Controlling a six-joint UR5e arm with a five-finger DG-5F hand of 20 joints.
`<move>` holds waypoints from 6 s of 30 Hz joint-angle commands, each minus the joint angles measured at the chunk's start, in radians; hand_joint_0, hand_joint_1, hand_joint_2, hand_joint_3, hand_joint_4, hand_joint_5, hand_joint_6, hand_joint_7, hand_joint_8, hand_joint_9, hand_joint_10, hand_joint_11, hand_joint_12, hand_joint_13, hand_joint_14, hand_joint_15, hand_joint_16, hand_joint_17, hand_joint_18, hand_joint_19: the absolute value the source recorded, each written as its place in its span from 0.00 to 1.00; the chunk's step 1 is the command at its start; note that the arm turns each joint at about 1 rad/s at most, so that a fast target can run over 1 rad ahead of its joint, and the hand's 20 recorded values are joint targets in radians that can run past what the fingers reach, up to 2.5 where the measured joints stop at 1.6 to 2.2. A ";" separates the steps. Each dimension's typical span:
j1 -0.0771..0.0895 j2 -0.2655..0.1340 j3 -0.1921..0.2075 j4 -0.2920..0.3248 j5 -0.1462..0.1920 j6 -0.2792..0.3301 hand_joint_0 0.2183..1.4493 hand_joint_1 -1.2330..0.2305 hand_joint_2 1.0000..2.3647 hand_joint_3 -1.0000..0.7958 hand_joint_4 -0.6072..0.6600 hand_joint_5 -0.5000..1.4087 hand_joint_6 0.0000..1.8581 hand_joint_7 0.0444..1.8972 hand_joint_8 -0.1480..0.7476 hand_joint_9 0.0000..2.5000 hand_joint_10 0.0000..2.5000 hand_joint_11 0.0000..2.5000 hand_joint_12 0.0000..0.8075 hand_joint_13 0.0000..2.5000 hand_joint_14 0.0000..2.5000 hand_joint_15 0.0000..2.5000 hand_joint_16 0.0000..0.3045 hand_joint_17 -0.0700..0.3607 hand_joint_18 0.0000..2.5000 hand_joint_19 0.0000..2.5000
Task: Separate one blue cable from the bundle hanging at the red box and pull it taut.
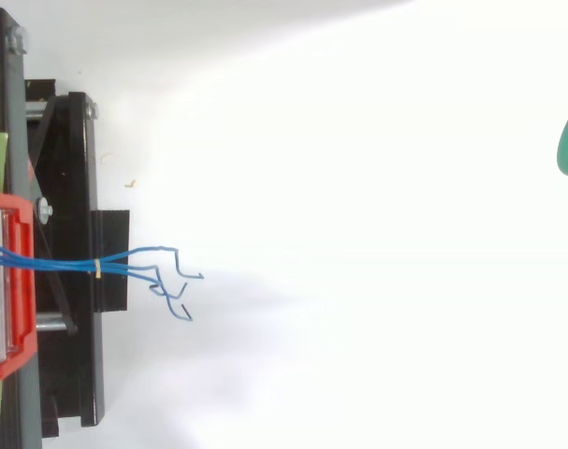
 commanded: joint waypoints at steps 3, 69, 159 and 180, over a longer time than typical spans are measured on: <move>0.000 0.000 -0.001 0.000 0.000 0.000 0.30 0.42 0.01 0.33 0.68 0.16 0.27 0.46 0.50 0.27 0.01 0.19 0.47 0.28 0.01 0.21 0.16 0.42 0.26 0.22; 0.057 -0.277 0.042 0.278 0.155 -0.035 0.30 0.42 0.01 0.33 0.69 0.16 0.27 0.46 0.50 0.28 0.01 0.19 0.47 0.29 0.01 0.21 0.16 0.41 0.26 0.21; 0.094 -0.609 0.313 0.449 0.231 -0.127 0.29 0.41 0.00 0.31 0.70 0.17 0.27 0.46 0.51 0.29 0.01 0.19 0.47 0.32 0.01 0.21 0.15 0.41 0.28 0.21; 0.095 -0.682 0.388 0.459 0.192 -0.075 0.30 0.40 0.00 0.31 0.70 0.17 0.27 0.49 0.52 0.30 0.01 0.20 0.46 0.32 0.01 0.21 0.15 0.40 0.29 0.21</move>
